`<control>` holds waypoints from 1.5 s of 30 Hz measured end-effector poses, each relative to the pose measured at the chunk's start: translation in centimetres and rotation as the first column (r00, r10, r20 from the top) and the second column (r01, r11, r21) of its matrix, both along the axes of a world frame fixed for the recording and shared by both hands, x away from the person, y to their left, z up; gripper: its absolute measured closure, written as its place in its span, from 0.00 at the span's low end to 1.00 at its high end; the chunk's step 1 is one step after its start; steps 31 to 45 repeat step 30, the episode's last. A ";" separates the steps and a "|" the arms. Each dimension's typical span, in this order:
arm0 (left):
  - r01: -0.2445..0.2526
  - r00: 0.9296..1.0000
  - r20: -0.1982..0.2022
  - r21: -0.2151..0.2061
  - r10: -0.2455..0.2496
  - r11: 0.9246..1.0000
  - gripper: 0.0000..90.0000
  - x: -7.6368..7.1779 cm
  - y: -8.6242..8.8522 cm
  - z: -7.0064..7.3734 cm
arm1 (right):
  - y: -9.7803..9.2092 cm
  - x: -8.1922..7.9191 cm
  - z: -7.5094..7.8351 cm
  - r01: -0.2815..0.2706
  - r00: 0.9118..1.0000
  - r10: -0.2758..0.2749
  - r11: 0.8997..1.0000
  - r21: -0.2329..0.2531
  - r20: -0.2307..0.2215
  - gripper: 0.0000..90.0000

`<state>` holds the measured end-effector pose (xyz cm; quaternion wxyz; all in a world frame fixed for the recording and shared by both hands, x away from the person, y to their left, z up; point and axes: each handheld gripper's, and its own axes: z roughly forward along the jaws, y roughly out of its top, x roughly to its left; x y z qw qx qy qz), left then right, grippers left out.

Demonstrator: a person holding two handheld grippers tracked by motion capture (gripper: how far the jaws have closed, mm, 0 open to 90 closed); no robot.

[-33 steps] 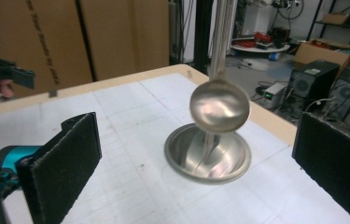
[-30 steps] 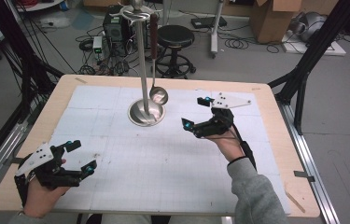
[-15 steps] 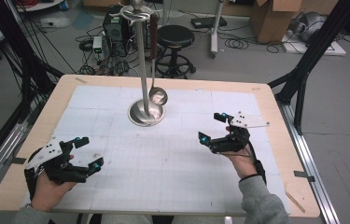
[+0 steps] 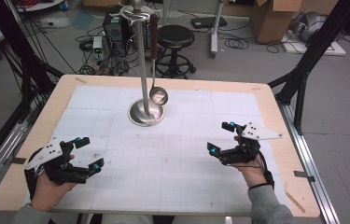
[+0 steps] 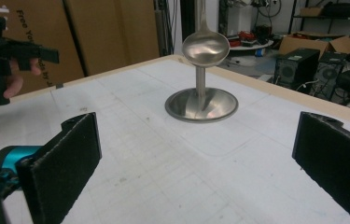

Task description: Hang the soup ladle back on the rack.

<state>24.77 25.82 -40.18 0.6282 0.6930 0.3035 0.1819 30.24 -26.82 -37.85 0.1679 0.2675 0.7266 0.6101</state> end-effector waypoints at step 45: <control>-0.066 0.998 0.013 0.024 0.066 0.998 0.02 -0.1 1.5 -0.5 | -5.3 -3.3 -2.3 0.047 0.999 -0.047 0.999 0.025 -0.002 0.00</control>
